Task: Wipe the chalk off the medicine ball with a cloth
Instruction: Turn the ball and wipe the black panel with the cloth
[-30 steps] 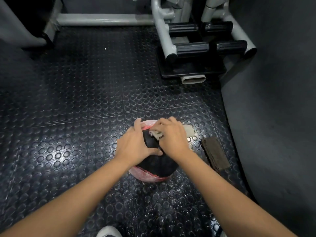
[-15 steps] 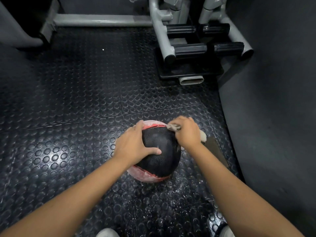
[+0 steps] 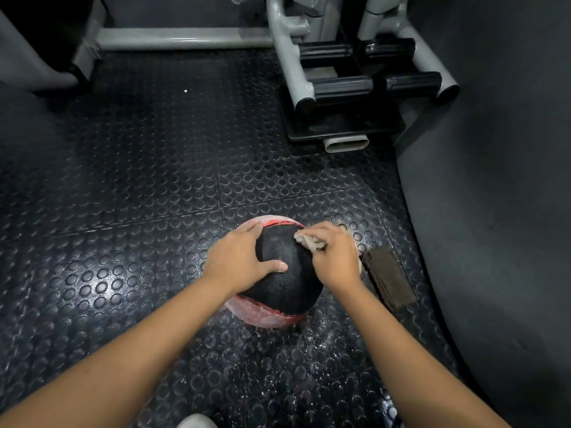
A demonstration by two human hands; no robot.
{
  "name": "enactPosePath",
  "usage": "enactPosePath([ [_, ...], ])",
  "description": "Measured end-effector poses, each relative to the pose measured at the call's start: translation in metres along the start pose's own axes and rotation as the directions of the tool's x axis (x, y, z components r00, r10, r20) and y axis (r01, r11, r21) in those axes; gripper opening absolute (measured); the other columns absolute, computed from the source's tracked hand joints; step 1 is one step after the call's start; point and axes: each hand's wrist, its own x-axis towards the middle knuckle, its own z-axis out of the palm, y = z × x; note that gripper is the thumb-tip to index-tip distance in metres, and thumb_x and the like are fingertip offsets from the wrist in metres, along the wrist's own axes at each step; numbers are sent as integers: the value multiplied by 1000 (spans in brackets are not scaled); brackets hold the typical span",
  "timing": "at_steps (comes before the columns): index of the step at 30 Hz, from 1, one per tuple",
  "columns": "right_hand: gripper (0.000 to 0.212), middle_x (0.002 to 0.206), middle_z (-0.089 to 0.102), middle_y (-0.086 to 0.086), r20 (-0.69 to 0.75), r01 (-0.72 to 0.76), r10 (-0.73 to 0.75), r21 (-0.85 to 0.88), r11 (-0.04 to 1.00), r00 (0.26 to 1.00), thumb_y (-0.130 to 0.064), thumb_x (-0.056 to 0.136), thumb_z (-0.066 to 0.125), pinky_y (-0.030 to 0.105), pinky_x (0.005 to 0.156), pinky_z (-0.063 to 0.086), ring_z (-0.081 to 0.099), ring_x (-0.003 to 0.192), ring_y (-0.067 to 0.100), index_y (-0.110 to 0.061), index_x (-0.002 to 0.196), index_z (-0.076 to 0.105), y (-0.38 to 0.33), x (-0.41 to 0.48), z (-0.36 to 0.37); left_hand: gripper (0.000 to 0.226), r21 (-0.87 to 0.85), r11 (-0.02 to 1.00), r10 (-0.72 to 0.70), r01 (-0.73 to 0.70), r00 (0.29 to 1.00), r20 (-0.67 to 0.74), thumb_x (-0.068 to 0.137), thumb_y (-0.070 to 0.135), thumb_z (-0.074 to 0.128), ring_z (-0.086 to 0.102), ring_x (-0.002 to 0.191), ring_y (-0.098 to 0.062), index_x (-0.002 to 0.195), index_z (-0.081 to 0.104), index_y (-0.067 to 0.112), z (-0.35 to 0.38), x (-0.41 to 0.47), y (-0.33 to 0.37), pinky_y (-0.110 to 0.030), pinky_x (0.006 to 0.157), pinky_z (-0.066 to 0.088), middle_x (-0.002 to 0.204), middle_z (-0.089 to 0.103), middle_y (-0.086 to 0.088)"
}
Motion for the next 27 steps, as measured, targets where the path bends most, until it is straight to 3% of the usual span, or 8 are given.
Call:
enactPosePath([
  [2, 32, 93, 67, -16, 8, -3, 2, 29, 1000, 1000, -1, 83, 64, 32, 79, 44, 56, 91, 16, -28, 91, 77, 7, -1, -3, 97, -8, 1000, -6, 7, 1000, 12, 72, 71, 65, 35, 141, -16, 150, 32, 24, 0, 3, -2, -35, 106, 39, 159, 26, 10],
  [4, 25, 90, 67, -13, -10, -104, 104, 48, 993, 995, -6, 84, 68, 32, 78, 46, 61, 90, 19, -29, 89, 77, 21, 15, -4, 98, 2, 1000, 1, -1, 1000, 6, 71, 72, 64, 36, 140, -16, 150, 32, 25, 2, 3, 0, -36, 105, 40, 159, 26, 10],
  [7, 32, 96, 70, -8, 10, -204, 204, 20, 979, 979, 2, 83, 64, 28, 71, 47, 63, 93, 18, -27, 92, 77, 25, 30, -1, 94, -6, 1000, 4, -4, 1000, -8, 71, 71, 66, 39, 138, -16, 148, 35, 27, 3, 5, 0, -35, 103, 41, 157, 29, 12],
  [12, 44, 89, 65, -24, -4, -14, 15, 128, 992, 1000, 8, 78, 65, 34, 79, 51, 61, 93, 17, -33, 89, 77, 12, -5, 3, 91, -69, 997, -20, 18, 1000, -20, 68, 68, 71, 42, 135, -15, 145, 42, 29, 1, 11, -12, -35, 104, 39, 152, 39, 12],
  [18, 31, 98, 72, -5, 26, -144, 143, 24, 989, 989, -1, 84, 65, 34, 76, 53, 65, 93, 19, -28, 93, 77, 13, 47, 4, 92, -9, 1000, 12, -12, 1000, -11, 71, 69, 68, 42, 135, -18, 146, 39, 26, 4, 9, -7, -36, 104, 40, 153, 37, 9],
  [23, 48, 88, 65, -27, -5, -52, 53, 105, 993, 999, 10, 78, 65, 38, 84, 52, 60, 89, 9, -35, 92, 76, 3, -3, 7, 88, -91, 995, -39, 37, 999, -26, 71, 64, 72, 45, 132, -18, 145, 43, 27, 1, 13, -15, -36, 103, 40, 148, 44, 8],
  [25, 56, 87, 62, -32, 1, -21, 21, 70, 997, 1000, 14, 75, 64, 33, 77, 51, 56, 92, 12, -37, 94, 75, 2, -32, 5, 87, -93, 995, -30, 28, 999, -15, 71, 65, 71, 46, 130, -19, 144, 43, 27, 0, 14, -16, -37, 102, 42, 147, 46, 7],
  [27, 47, 87, 61, -30, -11, -29, 29, 49, 998, 1000, 9, 79, 66, 29, 72, 48, 53, 91, 13, -34, 94, 76, 4, -27, 5, 87, -73, 997, -6, 5, 1000, -15, 71, 66, 70, 46, 130, -19, 144, 43, 27, 2, 13, -14, -37, 101, 42, 147, 45, 8],
])
